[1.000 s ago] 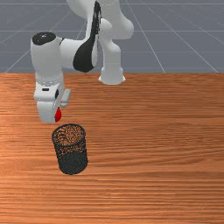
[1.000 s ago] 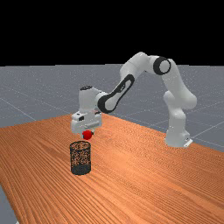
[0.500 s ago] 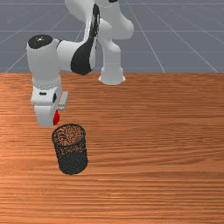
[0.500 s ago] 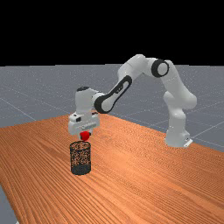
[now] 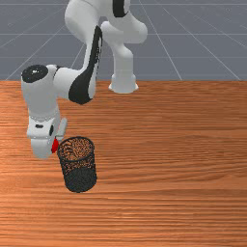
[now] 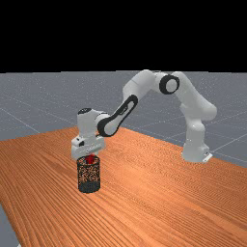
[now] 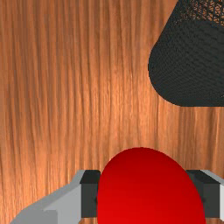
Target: Put the ball into the container
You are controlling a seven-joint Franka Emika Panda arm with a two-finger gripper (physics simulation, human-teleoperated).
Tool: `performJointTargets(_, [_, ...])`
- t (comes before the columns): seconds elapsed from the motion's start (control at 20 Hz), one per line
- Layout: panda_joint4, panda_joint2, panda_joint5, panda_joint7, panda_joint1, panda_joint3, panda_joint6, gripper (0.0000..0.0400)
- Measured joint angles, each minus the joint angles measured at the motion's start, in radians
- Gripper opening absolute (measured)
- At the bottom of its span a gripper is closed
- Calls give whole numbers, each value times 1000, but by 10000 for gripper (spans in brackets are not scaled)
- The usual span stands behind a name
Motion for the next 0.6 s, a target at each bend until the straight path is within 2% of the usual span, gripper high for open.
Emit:
performJointTargets(0.05, [-56, -11, 4, -1, -1, 2, 85, 279])
performJointTargets(0.25, [-108, -35, 22, -16, -16, 15, 161, 279])
performJointTargets(0.4, [-128, -59, 27, -22, -19, 18, 169, 279])
performJointTargets(0.5, [-112, -66, 14, -14, -11, 8, 106, 279])
performJointTargets(0.6, [-135, -81, 5, -12, -8, 1, 93, 279])
